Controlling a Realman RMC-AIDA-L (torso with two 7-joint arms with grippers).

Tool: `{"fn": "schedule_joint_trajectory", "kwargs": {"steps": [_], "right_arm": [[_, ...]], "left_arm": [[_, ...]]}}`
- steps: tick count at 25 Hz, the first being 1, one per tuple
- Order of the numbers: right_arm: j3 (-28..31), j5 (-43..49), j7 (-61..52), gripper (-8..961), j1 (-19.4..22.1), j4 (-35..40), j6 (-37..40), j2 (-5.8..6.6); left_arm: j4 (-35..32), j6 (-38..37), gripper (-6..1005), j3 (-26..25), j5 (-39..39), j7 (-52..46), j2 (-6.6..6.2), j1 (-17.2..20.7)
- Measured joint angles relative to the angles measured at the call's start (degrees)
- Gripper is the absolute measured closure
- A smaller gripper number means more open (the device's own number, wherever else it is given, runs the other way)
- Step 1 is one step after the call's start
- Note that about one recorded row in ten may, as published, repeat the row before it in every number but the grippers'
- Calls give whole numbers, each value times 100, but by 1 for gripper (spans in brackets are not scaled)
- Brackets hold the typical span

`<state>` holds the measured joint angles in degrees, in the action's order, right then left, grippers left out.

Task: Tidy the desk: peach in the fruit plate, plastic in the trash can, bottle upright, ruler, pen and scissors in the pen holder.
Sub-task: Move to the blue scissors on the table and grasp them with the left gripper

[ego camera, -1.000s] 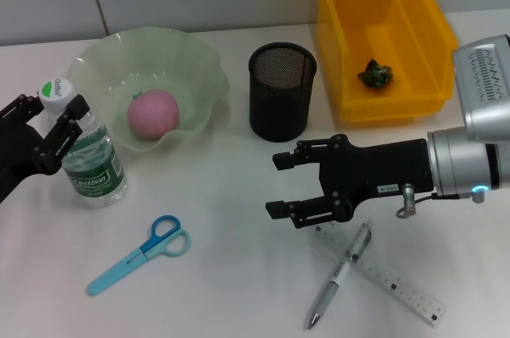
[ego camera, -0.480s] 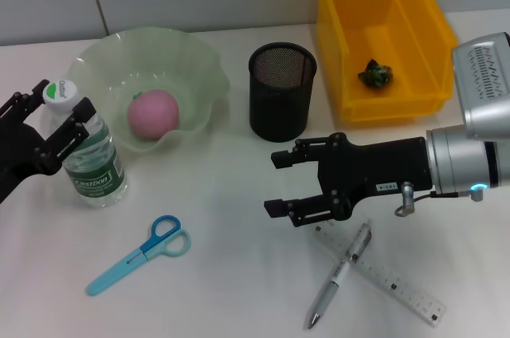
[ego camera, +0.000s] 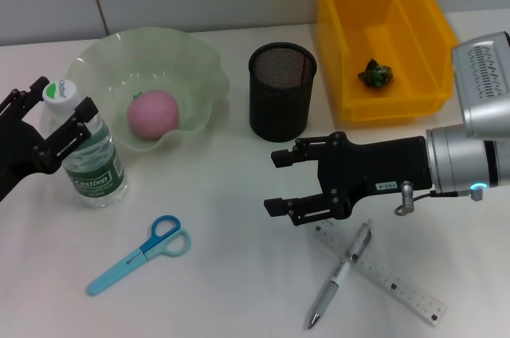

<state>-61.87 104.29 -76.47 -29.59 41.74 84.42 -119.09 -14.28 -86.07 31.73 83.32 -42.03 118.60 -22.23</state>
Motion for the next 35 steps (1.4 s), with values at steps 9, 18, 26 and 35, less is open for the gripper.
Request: {"fn": "schedule_joint_trajectory", "kwargs": {"steps": [9,18,26,35], "right_arm": [[42,-14,-40,188,36,2,25,-13],[33,8,-577,188,63,244,32,6],[43,228,-1156,188,130,523,189,30],[68,347,-1500,188,147,584,326,140]], "left_arm": [[-1083,-841,235,105,108,-1207,-56,534],[-2999,-1805,239,547,903,-3119,-56,1087],[-3647,-1947,241,1232,1903,-3826,-42,788],[-4486,-1945,243,1331,2821,-4553,-29,562]]}}
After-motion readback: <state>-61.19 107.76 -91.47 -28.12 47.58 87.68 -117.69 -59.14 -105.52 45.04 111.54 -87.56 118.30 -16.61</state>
